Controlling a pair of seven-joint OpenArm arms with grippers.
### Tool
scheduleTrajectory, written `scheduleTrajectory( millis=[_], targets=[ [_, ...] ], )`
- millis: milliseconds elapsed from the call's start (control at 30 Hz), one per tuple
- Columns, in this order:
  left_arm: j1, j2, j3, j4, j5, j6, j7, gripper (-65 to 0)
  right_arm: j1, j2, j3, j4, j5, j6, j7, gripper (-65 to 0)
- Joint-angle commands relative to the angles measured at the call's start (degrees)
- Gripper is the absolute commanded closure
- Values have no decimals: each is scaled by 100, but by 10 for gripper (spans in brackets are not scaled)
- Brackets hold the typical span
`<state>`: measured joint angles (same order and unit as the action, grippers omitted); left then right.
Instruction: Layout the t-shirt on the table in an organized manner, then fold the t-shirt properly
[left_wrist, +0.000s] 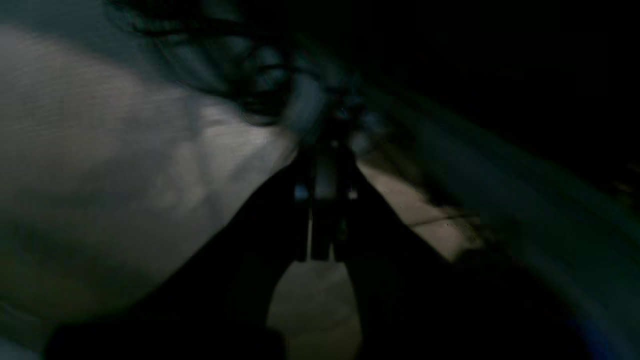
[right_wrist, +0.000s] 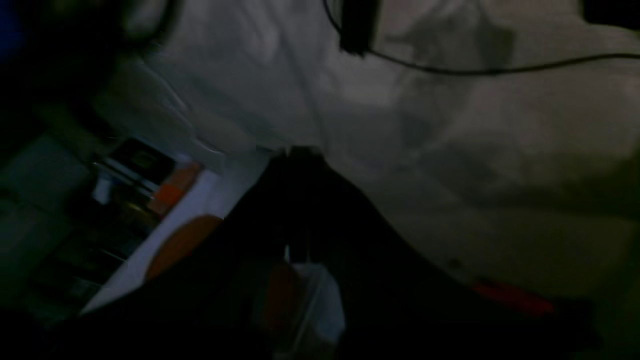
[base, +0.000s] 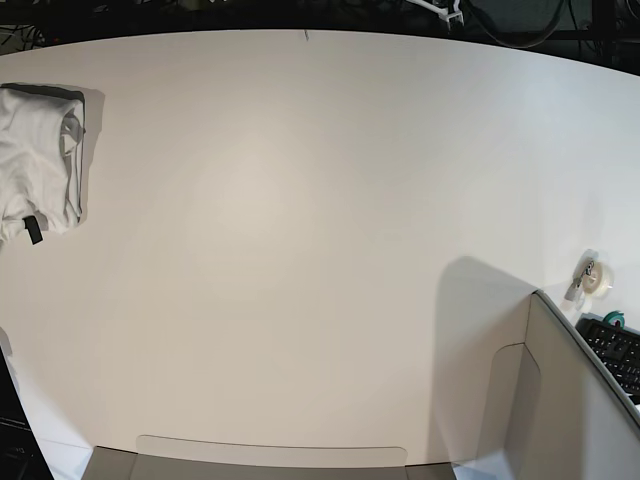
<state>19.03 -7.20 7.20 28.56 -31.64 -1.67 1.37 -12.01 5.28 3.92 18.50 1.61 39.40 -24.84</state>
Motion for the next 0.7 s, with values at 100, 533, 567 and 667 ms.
scheduleTrajectory(
  millis=[100, 533, 567, 667],
  targets=[
    [-386, 48, 911, -680, 12, -39, -827, 0, 115, -225, 8, -88, -253, -1175, 607, 0],
    [-720, 171, 2264, -1119, 12, -22, -1108, 0, 572, -638, 8, -105, -314, -2625, 1390, 0],
    [-755, 171, 2264, -1207, 12, 22, -1099, 0, 581, -638, 8, -105, -314, -2625, 1390, 0],
    [-914, 294, 2282, -1691, 12, 752, -1143, 0, 590, -620, 8, -105, -323, -2661, 1390, 0]
  ],
)
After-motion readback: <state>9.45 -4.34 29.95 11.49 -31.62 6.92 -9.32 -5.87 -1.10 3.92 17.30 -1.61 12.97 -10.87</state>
